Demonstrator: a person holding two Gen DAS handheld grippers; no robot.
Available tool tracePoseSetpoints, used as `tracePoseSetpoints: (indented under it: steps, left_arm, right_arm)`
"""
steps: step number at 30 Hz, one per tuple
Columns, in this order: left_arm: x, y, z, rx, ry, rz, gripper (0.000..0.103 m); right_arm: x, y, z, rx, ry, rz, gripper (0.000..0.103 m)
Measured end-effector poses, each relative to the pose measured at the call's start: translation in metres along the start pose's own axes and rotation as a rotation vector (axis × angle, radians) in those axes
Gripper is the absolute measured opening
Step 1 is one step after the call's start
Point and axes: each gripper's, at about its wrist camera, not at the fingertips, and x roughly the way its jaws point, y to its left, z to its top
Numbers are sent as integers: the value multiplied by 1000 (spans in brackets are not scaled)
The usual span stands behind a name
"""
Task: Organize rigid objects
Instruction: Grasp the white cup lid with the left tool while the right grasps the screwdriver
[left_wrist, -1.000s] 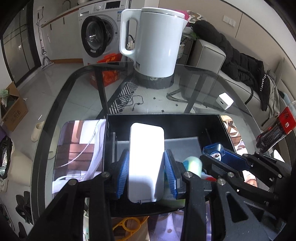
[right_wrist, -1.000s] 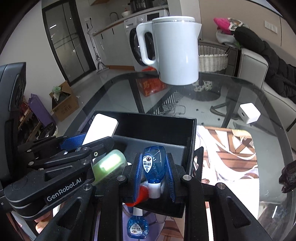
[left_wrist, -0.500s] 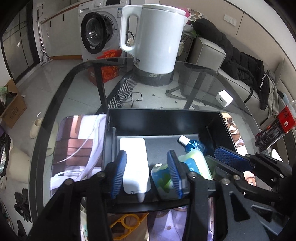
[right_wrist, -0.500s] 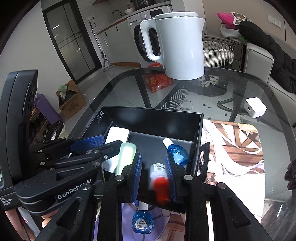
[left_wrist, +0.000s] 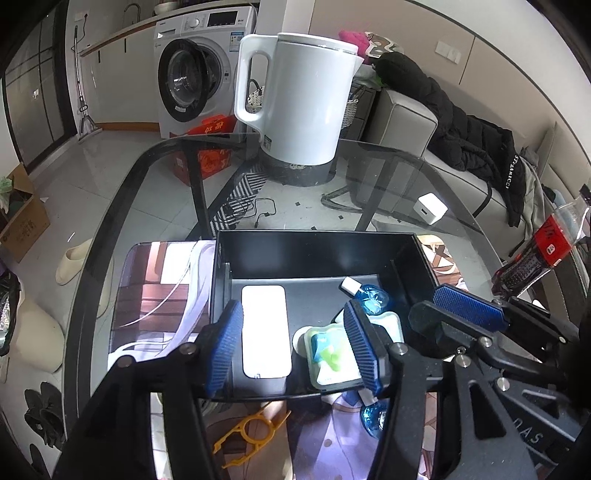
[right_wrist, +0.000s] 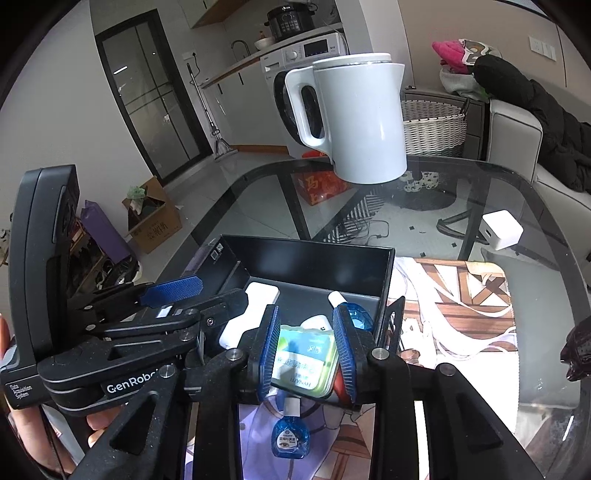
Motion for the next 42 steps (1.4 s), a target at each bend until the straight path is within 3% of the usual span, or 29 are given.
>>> tracePoseSetpoints:
  steps: [9, 21, 27, 30, 37, 42]
  left_arm:
    - [-21, 0, -10, 54, 1, -17, 57]
    - [-24, 19, -37, 106, 96, 17, 58]
    - [-16, 43, -42, 89, 127, 42, 58]
    - [-8, 52, -46, 94, 150, 58, 58]
    - [10, 57, -49, 117, 189, 72, 58]
    - [25, 55, -47, 137, 209, 97, 59]
  right_arm:
    - [-27, -5, -6, -35, -15, 15, 30]
    - [-27, -7, -29, -89, 106, -1, 31]
    - [-27, -37, -28, -23, 109, -34, 31]
    - [-22, -57, -24, 42, 104, 14, 33]
    - [-28, -71, -18, 57, 85, -45, 33]
    - [17, -77, -29, 26, 199, -120, 33]
